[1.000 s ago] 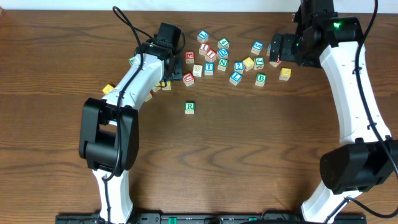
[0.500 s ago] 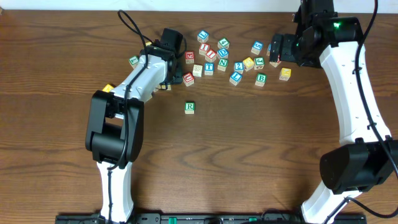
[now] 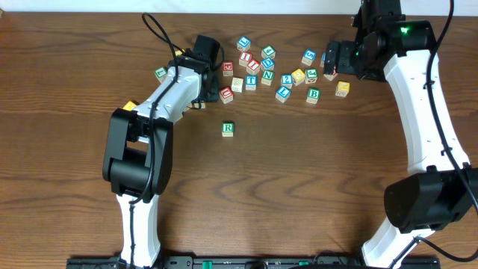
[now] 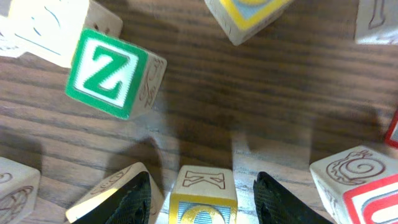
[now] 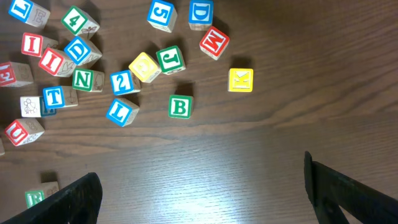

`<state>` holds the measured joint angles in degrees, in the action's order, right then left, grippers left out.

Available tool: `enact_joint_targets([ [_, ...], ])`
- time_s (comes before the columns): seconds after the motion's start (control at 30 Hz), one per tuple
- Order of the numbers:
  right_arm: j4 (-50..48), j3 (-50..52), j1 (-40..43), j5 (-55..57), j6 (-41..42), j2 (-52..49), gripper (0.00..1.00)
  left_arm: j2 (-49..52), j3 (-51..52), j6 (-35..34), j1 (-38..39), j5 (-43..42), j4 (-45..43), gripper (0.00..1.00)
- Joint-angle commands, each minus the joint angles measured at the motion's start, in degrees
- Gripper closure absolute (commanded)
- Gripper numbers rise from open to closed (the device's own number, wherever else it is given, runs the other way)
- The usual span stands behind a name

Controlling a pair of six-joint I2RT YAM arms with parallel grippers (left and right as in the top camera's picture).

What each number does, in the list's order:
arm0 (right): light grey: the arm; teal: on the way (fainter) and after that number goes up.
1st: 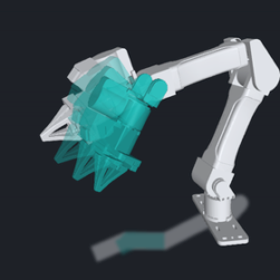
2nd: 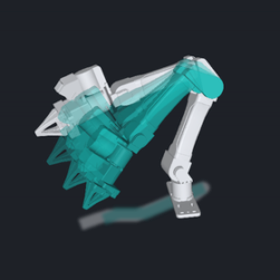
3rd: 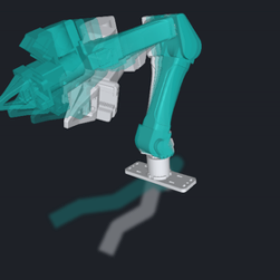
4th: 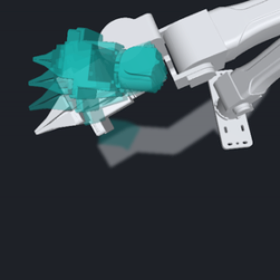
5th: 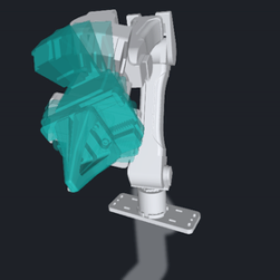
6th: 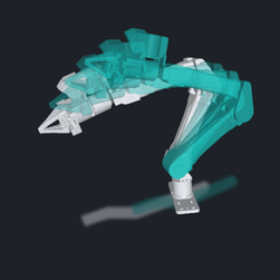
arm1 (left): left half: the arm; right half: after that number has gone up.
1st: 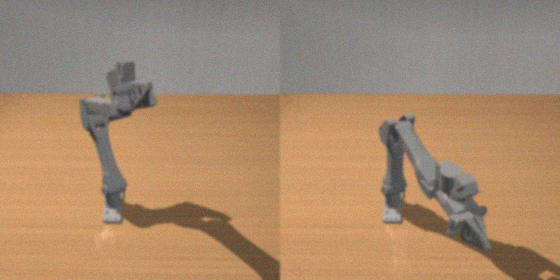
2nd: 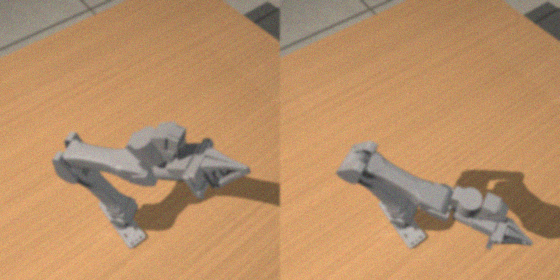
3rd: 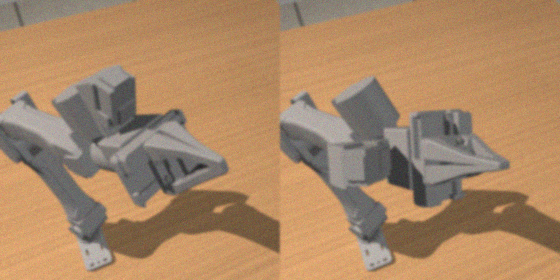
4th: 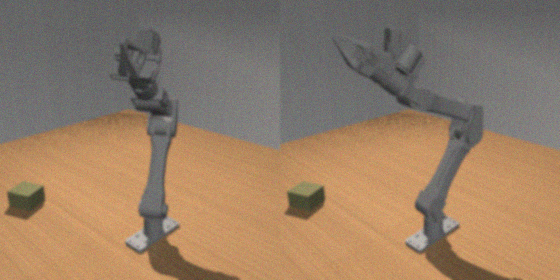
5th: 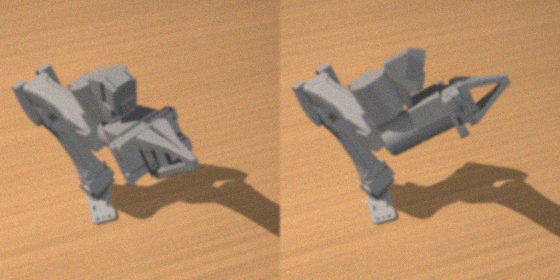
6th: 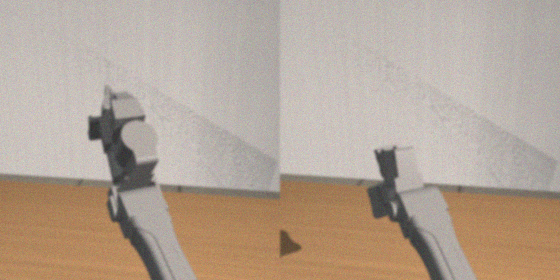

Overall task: Spell out ROBOT
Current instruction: 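Move the left gripper to the yellow O block and grasp it, then place the O block to the right of the R block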

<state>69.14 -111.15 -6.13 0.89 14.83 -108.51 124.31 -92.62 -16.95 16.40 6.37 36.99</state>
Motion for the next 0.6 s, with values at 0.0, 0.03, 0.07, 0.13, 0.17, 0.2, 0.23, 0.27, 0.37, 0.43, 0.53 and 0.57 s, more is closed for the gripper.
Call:
enact_joint_targets([
  [0.0, 0.07, 0.28, -0.35, 0.28, -0.55, -0.37, 0.01, 0.44, 1.7, -0.92, 0.28, 0.07, 0.11, 0.48],
  [0.03, 0.07, 0.28, -0.35, 0.28, -0.52, -0.37, 0.01, 0.44, 1.92, -0.94, 0.33, 0.07, 0.0, 0.52],
  [0.07, 0.07, 0.28, -0.35, 0.26, -0.52, -0.37, 0.01, 0.44, 2.08, -0.94, 0.42, 0.07, -0.02, 0.53],
  [0.13, 0.15, 0.28, -0.35, 0.28, -0.52, -0.37, 0.01, 0.44, 2.23, -0.96, 0.5, 0.02, -0.02, 0.54],
  [0.17, 0.33, 0.28, -0.35, 0.28, -0.52, -0.37, 0.01, 0.44, 2.32, -0.94, 0.61, 0.04, -0.02, 0.55],
  [0.2, 0.48, 0.28, -0.35, 0.28, -0.55, -0.37, 0.01, 0.44, 2.4, -0.94, 0.79, 0.04, -0.04, 0.56],
  [0.23, 0.57, 0.28, -0.35, 0.28, -0.55, -0.37, 0.01, 0.44, 2.4, -0.94, 0.83, 0.07, -0.04, 0.59],
  [0.27, 0.76, 0.28, -0.35, 0.28, -0.55, -0.37, 0.01, 0.44, 2.4, -0.92, 0.94, 0.09, -0.09, 0.61],
  [0.37, 0.92, 0.28, -0.35, 0.28, -0.55, -0.37, 0.01, 0.44, 2.4, -0.92, 1.09, 0.09, -0.68, 0.67],
  [0.43, 0.92, 0.28, -0.35, 0.31, -0.55, -0.37, 0.01, 0.44, 2.4, -0.92, 1.09, 0.09, -1.07, 0.73],
  [0.53, 0.96, 0.28, -0.33, 0.31, -0.55, -0.37, 0.01, 0.39, 2.27, -0.9, 1.09, 0.09, -1.03, 0.74],
  [0.57, 0.98, 0.28, -0.33, 0.31, -0.57, -0.37, 0.01, 0.37, 2.03, -0.9, 1.09, 0.09, -0.74, 0.75],
])
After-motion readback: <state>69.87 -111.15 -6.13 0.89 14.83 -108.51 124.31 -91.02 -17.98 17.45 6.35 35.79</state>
